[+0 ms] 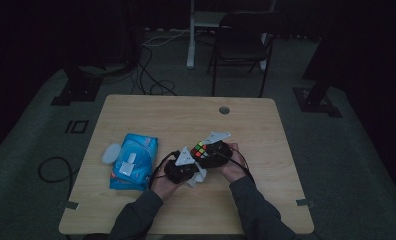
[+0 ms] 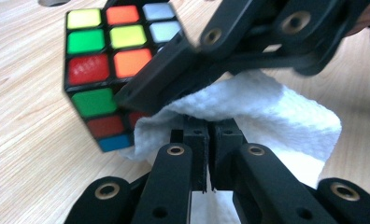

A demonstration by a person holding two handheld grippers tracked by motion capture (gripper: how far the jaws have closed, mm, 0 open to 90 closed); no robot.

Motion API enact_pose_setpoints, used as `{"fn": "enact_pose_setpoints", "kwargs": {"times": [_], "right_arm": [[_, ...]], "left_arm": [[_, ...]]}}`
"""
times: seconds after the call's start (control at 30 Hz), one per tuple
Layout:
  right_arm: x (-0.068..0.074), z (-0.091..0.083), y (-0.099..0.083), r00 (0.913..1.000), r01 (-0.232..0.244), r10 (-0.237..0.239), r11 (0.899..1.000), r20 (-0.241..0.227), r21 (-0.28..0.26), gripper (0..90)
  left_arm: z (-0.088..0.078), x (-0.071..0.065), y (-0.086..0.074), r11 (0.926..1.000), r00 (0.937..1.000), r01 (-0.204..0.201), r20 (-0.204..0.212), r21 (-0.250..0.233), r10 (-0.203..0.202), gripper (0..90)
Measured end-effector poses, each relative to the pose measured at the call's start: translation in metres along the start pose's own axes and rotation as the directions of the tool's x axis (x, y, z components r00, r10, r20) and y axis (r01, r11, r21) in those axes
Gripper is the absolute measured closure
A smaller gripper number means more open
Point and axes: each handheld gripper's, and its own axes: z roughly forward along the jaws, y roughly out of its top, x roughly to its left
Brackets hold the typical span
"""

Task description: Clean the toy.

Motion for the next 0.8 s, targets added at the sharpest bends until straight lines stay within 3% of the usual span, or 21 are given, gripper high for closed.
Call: {"fn": "enact_pose_setpoints", "kwargs": {"times": [0.57,0.8], "right_arm": [[0.001,-0.003,-0.002,0.9997,0.024,-0.024,1.0,-0.009,0.004,34.3],[0.003,-0.005,-0.005,0.9993,0.036,-0.036,0.999,-0.007,0.007,34.3]], "left_arm": [[-0.008,0.022,-0.009,0.9975,0.9965,0.071,-0.044,0.006,-0.07,88.1],[-0.012,0.028,-0.008,0.9967,0.9953,0.081,-0.053,-0.002,-0.081,88.2]]}}
